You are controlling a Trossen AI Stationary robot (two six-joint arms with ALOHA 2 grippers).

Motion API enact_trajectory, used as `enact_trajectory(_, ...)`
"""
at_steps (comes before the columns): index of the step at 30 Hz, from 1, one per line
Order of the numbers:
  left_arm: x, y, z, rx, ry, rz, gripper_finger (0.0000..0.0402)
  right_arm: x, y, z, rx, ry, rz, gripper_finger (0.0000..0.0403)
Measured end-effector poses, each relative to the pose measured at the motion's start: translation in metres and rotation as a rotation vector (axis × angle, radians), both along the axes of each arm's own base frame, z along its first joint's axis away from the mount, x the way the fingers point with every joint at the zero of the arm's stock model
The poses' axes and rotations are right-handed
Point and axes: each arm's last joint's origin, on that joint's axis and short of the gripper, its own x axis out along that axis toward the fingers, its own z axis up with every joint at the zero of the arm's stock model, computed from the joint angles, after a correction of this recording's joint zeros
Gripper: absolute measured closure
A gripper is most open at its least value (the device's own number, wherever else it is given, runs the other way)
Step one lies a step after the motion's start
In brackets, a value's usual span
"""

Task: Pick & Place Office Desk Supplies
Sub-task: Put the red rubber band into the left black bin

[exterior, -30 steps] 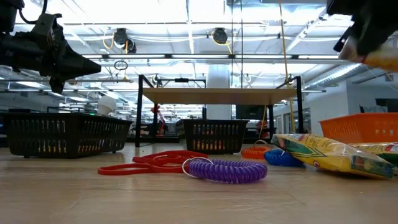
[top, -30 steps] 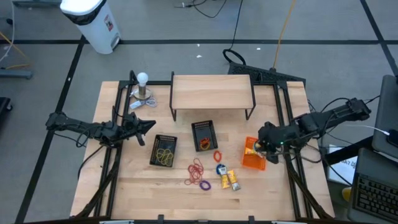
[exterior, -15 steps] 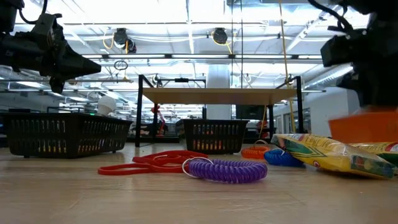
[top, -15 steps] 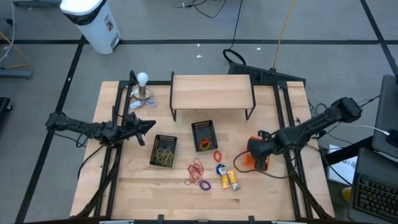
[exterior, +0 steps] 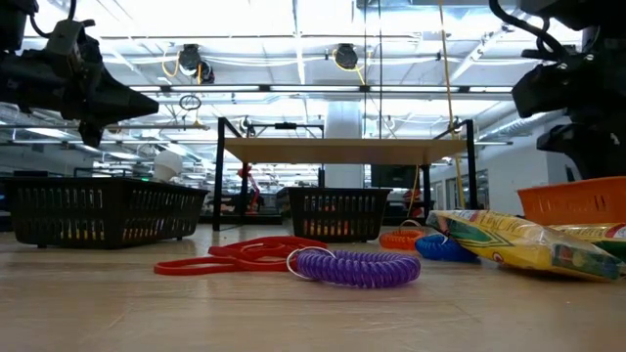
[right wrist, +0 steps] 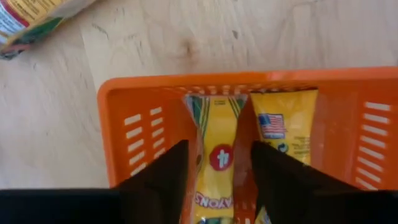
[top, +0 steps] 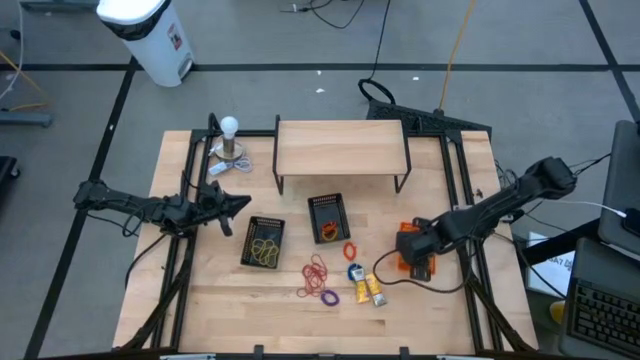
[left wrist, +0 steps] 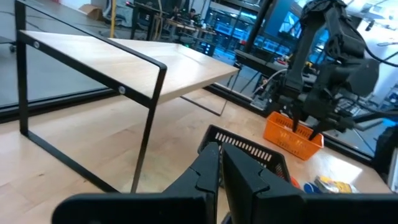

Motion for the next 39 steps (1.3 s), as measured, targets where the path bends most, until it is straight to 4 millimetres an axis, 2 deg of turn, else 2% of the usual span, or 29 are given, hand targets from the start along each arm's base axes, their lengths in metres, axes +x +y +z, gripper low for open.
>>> enact_trajectory(5, 0.0, 0.0, 0.0, 0.003, 0.005, -0.009, 0.0382, -0.005, -0.002, 0.009, 0.034, -0.033, -0.069, 0.0156)
enact_trajectory(11, 0.0, -0.001, -0.001, 0.008, 0.017, -0.02, 0.0382, -0.011, -0.004, 0.023, 0.043, -0.12, -0.144, 0.0141)
enact_trajectory(16, 0.0, -0.002, 0.004, 0.005, 0.004, -0.085, 0.0382, -0.014, -0.005, 0.033, 0.008, -0.226, -0.17, 0.0154)
enact_trajectory(20, 0.001, -0.002, 0.007, -0.007, 0.001, -0.087, 0.0382, -0.007, -0.01, 0.033, -0.043, -0.277, -0.18, 0.0164)
enact_trajectory(26, 0.003, -0.004, 0.008, -0.025, 0.017, -0.117, 0.0382, -0.006, -0.009, 0.034, -0.099, -0.314, -0.034, 0.0178)
enact_trajectory(33, 0.004, -0.004, 0.011, -0.024, 0.0, -0.131, 0.0382, -0.015, -0.012, 0.074, -0.145, -0.674, 0.14, 0.0213)
enact_trajectory(39, 0.004, -0.004, 0.012, -0.004, -0.002, -0.132, 0.0382, -0.038, -0.022, 0.107, -0.154, -0.935, 0.21, 0.0295)
